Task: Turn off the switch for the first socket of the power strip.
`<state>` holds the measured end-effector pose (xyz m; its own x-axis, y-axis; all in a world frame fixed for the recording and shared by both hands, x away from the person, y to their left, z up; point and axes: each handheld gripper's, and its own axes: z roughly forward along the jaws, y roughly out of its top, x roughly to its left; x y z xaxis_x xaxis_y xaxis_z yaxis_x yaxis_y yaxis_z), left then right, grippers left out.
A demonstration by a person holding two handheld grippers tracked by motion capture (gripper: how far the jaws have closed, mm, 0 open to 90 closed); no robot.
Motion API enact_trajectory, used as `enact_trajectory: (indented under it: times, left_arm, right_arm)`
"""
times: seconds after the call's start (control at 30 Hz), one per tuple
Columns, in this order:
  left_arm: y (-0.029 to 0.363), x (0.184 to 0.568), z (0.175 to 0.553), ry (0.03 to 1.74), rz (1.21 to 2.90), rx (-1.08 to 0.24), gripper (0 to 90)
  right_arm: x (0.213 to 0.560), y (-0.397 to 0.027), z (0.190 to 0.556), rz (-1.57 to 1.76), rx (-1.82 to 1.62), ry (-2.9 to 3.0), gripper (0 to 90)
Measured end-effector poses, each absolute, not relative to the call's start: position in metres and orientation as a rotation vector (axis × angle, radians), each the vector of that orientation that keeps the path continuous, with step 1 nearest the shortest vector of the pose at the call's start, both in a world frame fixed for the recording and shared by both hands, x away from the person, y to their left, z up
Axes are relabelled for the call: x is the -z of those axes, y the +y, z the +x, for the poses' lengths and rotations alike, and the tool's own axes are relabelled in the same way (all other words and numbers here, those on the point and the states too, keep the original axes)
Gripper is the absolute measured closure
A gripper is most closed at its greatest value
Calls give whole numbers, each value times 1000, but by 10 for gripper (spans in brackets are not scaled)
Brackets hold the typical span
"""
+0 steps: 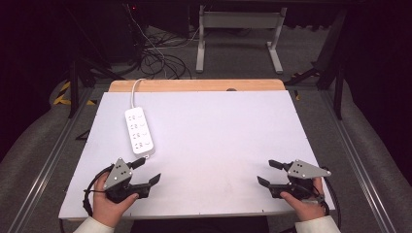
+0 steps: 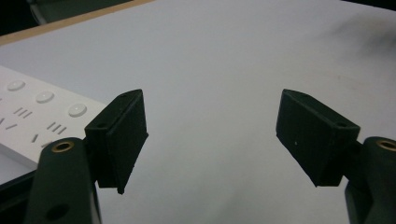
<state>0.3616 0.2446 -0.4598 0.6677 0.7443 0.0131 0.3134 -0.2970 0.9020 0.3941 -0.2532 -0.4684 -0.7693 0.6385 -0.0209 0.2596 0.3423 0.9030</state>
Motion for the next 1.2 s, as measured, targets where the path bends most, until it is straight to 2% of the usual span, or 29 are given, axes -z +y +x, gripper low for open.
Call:
enact_trajectory:
  times: [0.1,0.5,0.83,1.2]
  left_arm:
    - [244,458,363,847,1877,-502,252]
    - [242,441,368,812,1907,-565,271]
    - [241,418,382,808,1922,-556,283]
    - [243,409,396,831,1922,-554,282]
  right_arm:
    - [469,-253,394,792,-1404,2244,280]
    - [470,-252,395,792,-1411,2252,279]
    - [470,-252,394,794,-1408,2254,278]
    - [471,-251,395,799,-1397,2262,278]
